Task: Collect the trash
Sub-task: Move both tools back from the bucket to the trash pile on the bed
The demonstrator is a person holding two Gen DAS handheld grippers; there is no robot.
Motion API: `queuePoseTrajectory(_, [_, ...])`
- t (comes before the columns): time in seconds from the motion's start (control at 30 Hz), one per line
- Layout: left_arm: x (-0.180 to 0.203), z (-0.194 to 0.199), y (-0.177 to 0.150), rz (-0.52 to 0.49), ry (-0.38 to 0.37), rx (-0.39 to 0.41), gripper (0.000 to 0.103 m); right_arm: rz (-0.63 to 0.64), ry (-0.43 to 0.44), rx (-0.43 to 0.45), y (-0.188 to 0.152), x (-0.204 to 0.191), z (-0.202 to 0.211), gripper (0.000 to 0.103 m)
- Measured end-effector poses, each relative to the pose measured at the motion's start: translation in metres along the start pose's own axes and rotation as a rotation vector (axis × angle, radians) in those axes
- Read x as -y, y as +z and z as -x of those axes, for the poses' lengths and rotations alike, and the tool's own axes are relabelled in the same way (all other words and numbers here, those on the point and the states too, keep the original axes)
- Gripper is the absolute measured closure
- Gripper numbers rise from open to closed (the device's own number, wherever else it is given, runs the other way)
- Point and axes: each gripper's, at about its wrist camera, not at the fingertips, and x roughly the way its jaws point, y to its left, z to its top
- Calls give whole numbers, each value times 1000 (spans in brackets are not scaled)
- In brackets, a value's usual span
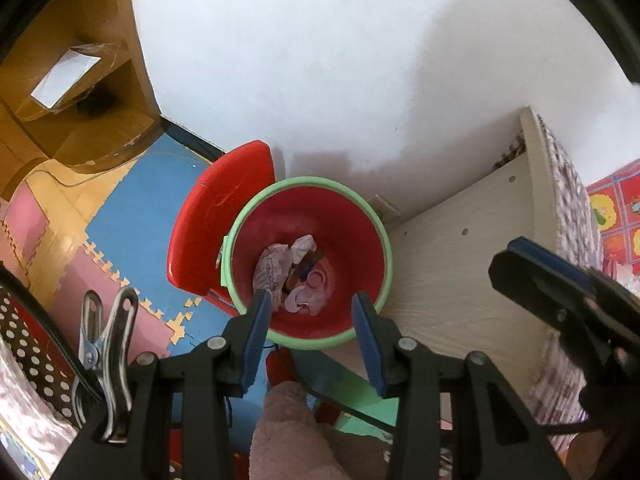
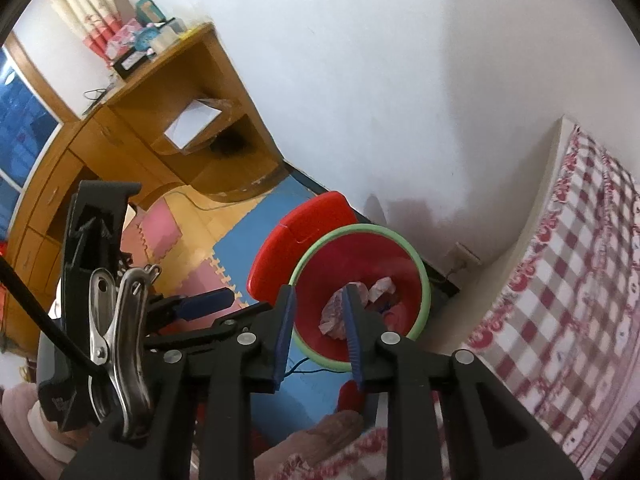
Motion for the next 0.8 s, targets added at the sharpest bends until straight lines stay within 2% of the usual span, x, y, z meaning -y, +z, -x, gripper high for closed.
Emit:
queuePoseTrajectory(0.4, [20,59,-31,41,39,92,60,96,75,88,-32,-17,66,77])
queuePoseTrajectory(0.8, [39,118,-83,83,75,165,60,131,135,165,-83,-16,131,77])
